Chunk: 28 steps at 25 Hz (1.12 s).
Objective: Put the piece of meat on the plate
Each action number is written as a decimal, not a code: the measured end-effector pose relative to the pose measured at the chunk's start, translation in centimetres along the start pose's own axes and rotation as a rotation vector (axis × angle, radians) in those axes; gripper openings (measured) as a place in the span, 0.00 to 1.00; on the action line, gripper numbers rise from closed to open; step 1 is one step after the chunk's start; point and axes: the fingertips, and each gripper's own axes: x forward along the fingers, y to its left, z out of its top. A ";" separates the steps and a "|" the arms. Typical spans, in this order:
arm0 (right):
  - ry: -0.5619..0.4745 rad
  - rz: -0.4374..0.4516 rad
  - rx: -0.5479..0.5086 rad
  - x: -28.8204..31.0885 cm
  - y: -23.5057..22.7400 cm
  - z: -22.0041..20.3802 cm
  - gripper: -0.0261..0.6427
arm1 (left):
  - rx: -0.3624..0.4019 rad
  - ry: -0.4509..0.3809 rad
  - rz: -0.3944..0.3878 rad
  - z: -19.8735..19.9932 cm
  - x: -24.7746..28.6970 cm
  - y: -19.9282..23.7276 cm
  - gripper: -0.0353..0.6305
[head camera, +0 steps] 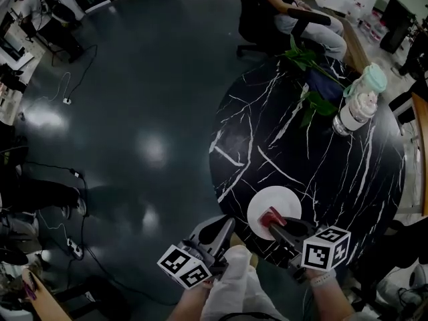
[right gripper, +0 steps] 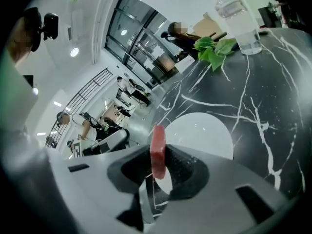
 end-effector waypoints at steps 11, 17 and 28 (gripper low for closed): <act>0.081 -0.225 -0.349 0.7 -1.9 0.7 0.20 | -0.025 0.009 -0.070 0.0 0.7 -0.3 0.07; 0.043 -0.345 -0.489 0.0 -2.6 2.0 0.38 | -0.040 0.002 -0.081 -0.2 0.4 -0.8 0.07; -0.018 -0.248 -0.439 -2.0 0.5 1.4 0.41 | -0.036 -0.012 -0.097 0.1 -0.2 -2.7 0.07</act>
